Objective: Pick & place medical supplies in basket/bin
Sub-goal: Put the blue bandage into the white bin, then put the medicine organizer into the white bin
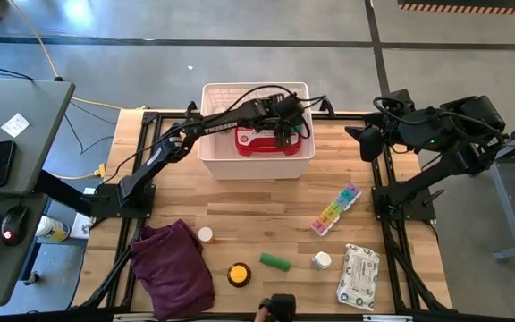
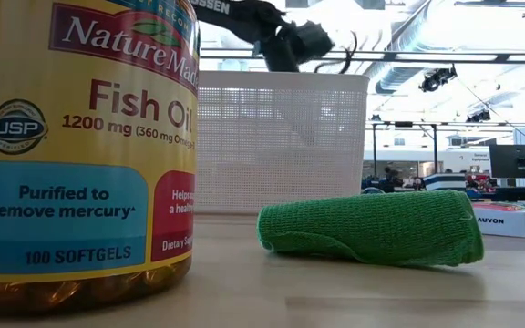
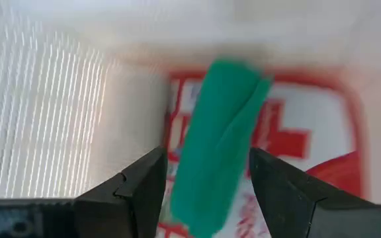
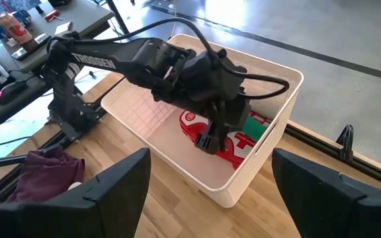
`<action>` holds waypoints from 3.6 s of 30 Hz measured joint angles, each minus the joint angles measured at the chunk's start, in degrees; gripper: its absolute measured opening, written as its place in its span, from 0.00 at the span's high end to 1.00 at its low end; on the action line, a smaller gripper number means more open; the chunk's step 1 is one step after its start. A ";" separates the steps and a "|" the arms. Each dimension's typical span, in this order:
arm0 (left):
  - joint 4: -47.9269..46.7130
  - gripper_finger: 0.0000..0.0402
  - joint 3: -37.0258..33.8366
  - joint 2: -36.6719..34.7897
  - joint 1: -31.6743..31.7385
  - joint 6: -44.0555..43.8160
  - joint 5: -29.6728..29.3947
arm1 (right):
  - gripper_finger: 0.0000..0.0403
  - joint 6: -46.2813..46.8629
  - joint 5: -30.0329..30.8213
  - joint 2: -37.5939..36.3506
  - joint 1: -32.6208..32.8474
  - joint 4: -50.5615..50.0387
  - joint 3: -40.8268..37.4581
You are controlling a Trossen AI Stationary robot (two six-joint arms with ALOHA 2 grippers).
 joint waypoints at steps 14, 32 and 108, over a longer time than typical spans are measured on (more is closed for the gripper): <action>3.35 0.54 1.18 1.01 -1.16 -0.35 11.73 | 0.24 -0.49 -0.40 -0.02 0.00 -0.01 0.00; 3.48 0.89 1.27 3.61 4.40 -0.07 14.89 | 0.24 0.22 -0.64 -0.02 0.00 -0.01 0.00; -12.51 0.80 1.29 -23.35 -6.55 -22.12 11.31 | 0.24 -36.87 -47.45 -4.48 -8.50 15.47 -56.97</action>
